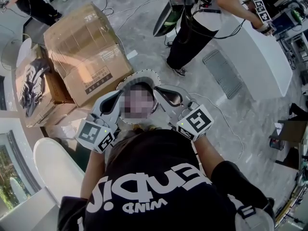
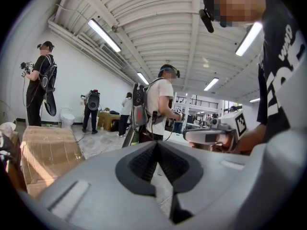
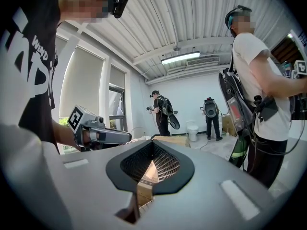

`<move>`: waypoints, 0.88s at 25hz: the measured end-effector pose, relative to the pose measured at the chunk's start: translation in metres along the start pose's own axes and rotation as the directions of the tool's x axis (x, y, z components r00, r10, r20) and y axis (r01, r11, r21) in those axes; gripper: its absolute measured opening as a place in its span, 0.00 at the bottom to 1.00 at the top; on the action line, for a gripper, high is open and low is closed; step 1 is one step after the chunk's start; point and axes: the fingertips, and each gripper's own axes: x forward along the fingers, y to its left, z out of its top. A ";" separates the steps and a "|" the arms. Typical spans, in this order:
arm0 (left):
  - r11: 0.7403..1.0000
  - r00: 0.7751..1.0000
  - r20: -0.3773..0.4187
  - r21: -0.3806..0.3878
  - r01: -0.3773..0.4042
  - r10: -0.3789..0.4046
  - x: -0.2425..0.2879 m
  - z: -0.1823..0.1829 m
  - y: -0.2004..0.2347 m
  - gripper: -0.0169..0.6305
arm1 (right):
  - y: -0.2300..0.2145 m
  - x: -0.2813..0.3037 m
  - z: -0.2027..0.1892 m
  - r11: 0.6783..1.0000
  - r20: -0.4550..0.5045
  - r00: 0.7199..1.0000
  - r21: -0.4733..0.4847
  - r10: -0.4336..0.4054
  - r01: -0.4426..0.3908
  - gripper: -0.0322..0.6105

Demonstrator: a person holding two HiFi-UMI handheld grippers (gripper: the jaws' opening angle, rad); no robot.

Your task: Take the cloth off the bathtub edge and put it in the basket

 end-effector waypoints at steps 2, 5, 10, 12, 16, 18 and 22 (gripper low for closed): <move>1.000 1.000 0.000 -0.005 -0.001 0.001 0.000 -0.001 0.000 0.02 | 0.001 0.001 -0.001 1.000 -0.002 1.000 0.001 0.005 -0.005 0.06; 1.000 1.000 -0.001 -0.013 -0.005 0.005 0.000 -0.002 0.002 0.02 | 0.001 0.002 -0.002 1.000 -0.008 1.000 -0.001 0.009 -0.009 0.06; 1.000 1.000 -0.006 -0.025 -0.014 0.014 0.000 -0.006 0.005 0.02 | 0.000 0.005 -0.003 1.000 -0.011 1.000 -0.001 0.012 -0.012 0.06; 0.999 1.000 -0.007 -0.029 -0.016 0.016 0.001 -0.006 0.006 0.02 | 0.001 0.006 -0.003 1.000 -0.012 1.000 -0.001 0.015 -0.015 0.06; 0.999 1.000 -0.011 -0.032 -0.017 0.016 0.001 -0.009 0.004 0.02 | 0.001 0.004 -0.004 1.000 -0.015 1.000 0.000 0.015 -0.015 0.06; 0.999 1.000 -0.013 -0.034 -0.018 0.017 0.001 -0.010 0.003 0.02 | 0.001 0.003 -0.005 1.000 -0.016 1.000 0.002 0.014 -0.014 0.06; 0.999 1.000 -0.016 -0.039 -0.019 0.019 0.000 -0.012 0.003 0.02 | 0.002 0.002 -0.007 1.000 -0.016 1.000 0.004 0.012 -0.012 0.06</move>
